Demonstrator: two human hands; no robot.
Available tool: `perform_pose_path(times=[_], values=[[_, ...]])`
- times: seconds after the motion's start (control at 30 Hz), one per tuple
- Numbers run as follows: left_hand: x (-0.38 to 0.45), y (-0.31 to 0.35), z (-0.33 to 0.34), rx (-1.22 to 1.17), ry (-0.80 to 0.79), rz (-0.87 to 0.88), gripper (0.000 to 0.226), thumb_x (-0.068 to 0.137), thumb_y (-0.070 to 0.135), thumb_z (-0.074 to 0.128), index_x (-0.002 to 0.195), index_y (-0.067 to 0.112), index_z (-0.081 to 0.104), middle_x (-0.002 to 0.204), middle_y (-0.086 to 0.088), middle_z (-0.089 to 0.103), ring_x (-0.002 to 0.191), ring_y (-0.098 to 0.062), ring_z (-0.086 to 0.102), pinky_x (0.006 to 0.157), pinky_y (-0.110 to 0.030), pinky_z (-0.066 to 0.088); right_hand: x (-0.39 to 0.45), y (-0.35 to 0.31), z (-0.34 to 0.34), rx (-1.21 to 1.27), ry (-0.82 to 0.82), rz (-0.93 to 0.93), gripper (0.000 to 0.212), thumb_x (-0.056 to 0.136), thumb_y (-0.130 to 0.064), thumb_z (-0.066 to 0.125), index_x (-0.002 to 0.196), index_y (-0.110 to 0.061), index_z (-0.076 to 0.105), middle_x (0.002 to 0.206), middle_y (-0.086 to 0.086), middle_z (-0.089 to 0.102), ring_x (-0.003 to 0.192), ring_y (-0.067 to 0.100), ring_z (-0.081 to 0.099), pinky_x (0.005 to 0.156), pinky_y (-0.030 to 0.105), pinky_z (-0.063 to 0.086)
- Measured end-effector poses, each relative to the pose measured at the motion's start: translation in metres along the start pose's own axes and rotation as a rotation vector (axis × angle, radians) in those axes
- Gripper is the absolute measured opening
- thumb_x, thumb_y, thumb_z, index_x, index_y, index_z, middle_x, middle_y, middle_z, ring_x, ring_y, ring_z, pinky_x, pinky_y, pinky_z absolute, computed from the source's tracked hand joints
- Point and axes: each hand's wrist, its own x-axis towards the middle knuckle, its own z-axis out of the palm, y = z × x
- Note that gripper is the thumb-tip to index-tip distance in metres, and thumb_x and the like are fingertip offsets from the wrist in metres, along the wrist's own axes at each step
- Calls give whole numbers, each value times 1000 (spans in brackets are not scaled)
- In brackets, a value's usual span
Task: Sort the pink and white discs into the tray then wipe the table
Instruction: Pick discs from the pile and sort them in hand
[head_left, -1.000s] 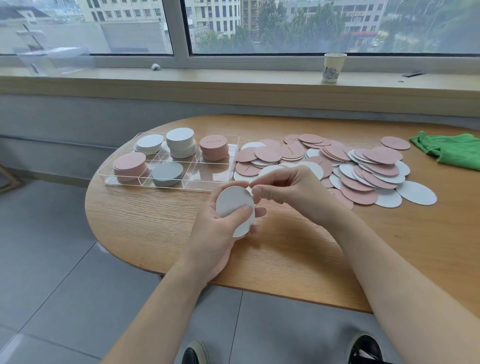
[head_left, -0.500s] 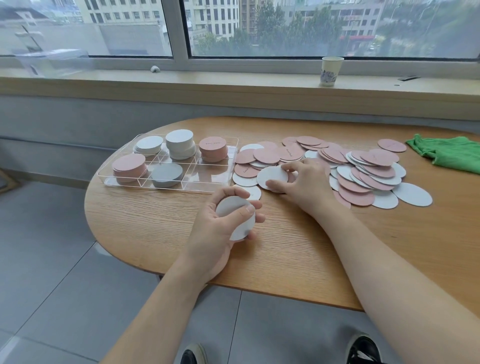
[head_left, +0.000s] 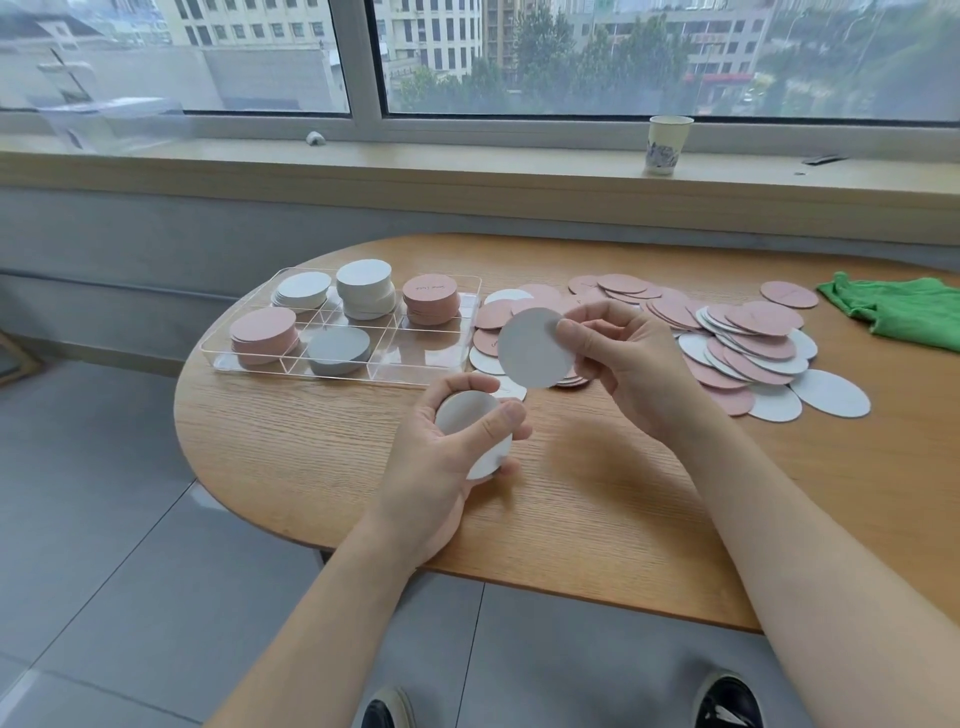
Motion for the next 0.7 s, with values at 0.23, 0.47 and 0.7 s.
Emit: perform_pose_path(times=[0.23, 0.47, 0.7], values=[[1, -2, -2, -13, 2, 34, 47, 72, 18, 89, 112, 17, 63, 101, -7, 75, 90, -27, 72, 64, -37, 55, -13, 3, 15, -180, -308, 22, 15, 74, -17, 85, 85, -12, 75, 80, 22, 62, 68, 28, 50, 61, 31, 44], [0, -4, -5, -4, -52, 48, 29, 92, 1, 69, 118, 11, 61, 104, -14, 72, 97, -33, 73, 66, -37, 59, -16, 3, 21, -272, -308, -82, 10, 81, -8, 80, 91, -4, 78, 78, 15, 71, 70, 21, 64, 63, 31, 49], [-7, -3, -13, -63, -103, 7, 35, 98, -10, 57, 125, 12, 62, 124, -27, 67, 99, -36, 72, 61, -33, 59, -11, 22, 13, -515, -8, -117, 11, 90, -29, 75, 90, -18, 77, 79, 1, 73, 76, 20, 68, 71, 32, 53]])
